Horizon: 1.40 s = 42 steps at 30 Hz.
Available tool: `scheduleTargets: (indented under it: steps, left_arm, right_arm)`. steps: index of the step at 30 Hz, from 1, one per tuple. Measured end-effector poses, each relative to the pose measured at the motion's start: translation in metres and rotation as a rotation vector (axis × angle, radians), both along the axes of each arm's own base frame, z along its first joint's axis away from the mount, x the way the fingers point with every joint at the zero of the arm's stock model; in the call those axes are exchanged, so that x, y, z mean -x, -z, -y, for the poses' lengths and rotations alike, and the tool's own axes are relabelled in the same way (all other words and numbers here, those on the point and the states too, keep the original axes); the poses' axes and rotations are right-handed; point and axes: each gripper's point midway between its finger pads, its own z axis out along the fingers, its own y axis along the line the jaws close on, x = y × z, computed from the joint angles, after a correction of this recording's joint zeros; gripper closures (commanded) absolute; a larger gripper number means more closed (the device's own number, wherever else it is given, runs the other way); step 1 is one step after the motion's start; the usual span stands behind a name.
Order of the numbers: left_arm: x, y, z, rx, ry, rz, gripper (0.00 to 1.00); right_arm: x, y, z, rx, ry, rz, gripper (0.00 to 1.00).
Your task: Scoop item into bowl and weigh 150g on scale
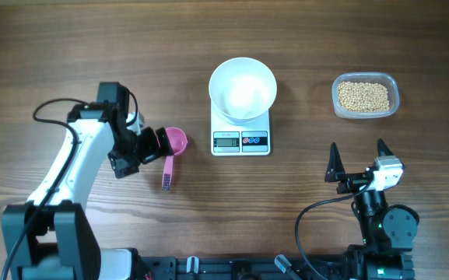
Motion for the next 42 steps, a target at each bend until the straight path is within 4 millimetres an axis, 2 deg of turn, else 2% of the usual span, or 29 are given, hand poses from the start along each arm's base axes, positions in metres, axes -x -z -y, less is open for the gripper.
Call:
scheduleTargets:
  steps: [4,14,16,24,38,42]
  left_arm:
    - [0.004,0.014,0.011,0.067,0.04,-0.001,0.0]
    - [-0.014,0.014,0.02,0.123,0.087,0.086,0.01]
    - [-0.015,0.017,0.021,0.127,0.09,0.082,0.04]
    - [-0.008,0.044,0.021,0.134,0.095,-0.012,0.06]
    - [-0.009,0.043,0.026,0.17,0.164,0.015,0.12]
    - [-0.01,0.043,0.026,0.17,0.172,0.021,0.09]
  right_arm:
    - [0.0,0.0,0.0,0.0,0.0,0.0,0.0]
    - [0.0,0.0,0.0,0.0,0.0,0.0,0.0]
    - [0.0,0.0,0.0,0.0,0.0,0.0,0.0]
    - [0.0,0.0,0.0,0.0,0.0,0.0,0.0]
    - [0.0,0.0,0.0,0.0,0.0,0.0,0.0]
    - [0.0,0.0,0.0,0.0,0.0,0.0,0.0]
